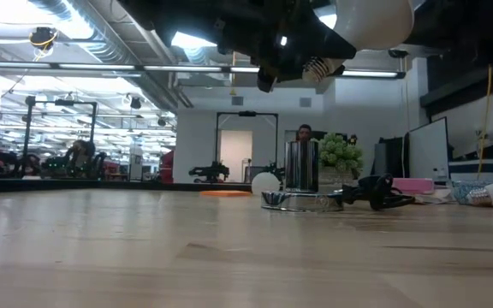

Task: Screw lightbulb
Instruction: Insert the lightbulb in the silver lamp

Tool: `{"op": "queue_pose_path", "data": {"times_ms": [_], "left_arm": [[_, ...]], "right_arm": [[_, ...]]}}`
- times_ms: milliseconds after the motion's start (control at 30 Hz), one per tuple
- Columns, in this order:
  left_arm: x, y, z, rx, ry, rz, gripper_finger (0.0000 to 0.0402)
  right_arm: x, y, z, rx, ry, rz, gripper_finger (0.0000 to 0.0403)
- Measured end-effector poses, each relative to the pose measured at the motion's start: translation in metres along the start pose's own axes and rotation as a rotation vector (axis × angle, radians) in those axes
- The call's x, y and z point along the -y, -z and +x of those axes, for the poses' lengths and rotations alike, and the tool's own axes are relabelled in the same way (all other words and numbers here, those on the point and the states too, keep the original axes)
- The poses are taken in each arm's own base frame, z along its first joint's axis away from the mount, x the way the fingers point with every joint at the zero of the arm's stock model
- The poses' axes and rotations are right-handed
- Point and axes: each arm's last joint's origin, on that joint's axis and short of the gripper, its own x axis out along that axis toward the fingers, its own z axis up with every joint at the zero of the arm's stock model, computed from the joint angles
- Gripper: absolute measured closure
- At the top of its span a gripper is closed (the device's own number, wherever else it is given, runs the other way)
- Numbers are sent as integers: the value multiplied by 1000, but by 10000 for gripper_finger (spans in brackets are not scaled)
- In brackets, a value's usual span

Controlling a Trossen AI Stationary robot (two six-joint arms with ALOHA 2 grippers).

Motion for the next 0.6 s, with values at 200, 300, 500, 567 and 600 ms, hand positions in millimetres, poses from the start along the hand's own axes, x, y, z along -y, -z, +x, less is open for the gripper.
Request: {"op": "queue_pose_path", "data": {"times_ms": [200, 300, 500, 567, 600], "left_arm": [[-4, -2, 0, 6, -8, -6, 261], [-9, -10, -4, 28, -19, -6, 260], [-23, -37, -24, 58, -53, 40, 260], [-27, -46, -34, 53, -66, 55, 260], [-30, -50, -39, 44, -74, 57, 260]], "right_arm": [[12, -22, -10, -35, -30, -34, 397], [18, -31, -22, -64, -78, -55, 397], [41, -64, -44, -55, -227, -49, 397], [51, -77, -48, -63, -267, -39, 397], [56, -83, -49, -75, -281, -48, 397]]}}
